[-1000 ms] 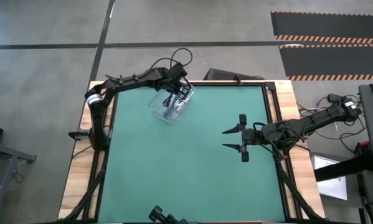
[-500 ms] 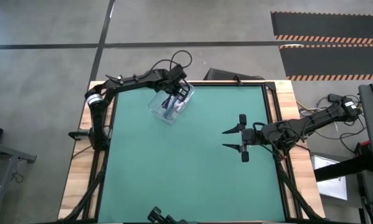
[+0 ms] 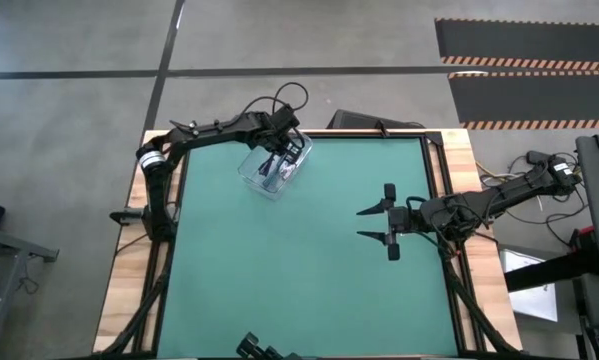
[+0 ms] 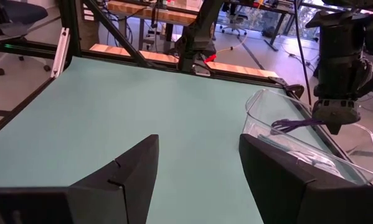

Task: Pick and place USB-C Cables
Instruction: Put the violet USB cable into the transparent bin, then return to Home Position

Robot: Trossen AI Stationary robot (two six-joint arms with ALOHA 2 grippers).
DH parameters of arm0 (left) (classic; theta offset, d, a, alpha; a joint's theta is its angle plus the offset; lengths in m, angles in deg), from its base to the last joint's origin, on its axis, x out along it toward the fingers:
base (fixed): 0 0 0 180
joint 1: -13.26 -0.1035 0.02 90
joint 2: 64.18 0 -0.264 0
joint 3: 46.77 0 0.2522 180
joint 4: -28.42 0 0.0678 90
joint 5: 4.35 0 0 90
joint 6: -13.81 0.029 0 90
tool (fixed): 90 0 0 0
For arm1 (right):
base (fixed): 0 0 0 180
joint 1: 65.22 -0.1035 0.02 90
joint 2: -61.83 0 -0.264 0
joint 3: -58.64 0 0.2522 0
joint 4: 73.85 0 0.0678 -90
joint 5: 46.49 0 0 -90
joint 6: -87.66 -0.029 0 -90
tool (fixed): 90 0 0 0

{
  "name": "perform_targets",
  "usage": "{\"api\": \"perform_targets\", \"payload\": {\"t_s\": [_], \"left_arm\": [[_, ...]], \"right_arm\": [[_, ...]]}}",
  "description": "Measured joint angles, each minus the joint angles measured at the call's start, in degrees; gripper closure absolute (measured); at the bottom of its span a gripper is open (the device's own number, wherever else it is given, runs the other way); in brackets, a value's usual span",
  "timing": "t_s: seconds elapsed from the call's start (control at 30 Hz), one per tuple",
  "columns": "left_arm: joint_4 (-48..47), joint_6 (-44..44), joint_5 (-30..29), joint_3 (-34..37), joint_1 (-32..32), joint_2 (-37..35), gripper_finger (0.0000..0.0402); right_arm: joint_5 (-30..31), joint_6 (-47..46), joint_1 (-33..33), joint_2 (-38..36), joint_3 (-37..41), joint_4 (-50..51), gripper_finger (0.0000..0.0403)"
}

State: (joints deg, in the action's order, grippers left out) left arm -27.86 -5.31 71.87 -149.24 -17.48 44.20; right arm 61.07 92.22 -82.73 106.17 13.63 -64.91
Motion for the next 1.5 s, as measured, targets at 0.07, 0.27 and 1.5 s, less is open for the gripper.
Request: {"api": "perform_targets", "payload": {"t_s": [0.07, 0.27, 1.5], "left_arm": [[0.00, 0.00, 0.00, 0.00, 0.00, -0.01, 0.0381], [0.00, 0.00, 0.02, 0.09, 0.00, -0.04, 0.0381], [0.00, 0.37, 0.09, 0.20, 0.02, -0.09, 0.0224]], "right_arm": [[0.00, 0.00, 0.02, 0.00, 0.00, -0.02, 0.0188], [0.00, 0.00, 0.00, 0.00, -0.01, 0.00, 0.0188], [-0.02, 0.07, 0.00, -0.02, -0.02, 0.00, 0.0188]]}}
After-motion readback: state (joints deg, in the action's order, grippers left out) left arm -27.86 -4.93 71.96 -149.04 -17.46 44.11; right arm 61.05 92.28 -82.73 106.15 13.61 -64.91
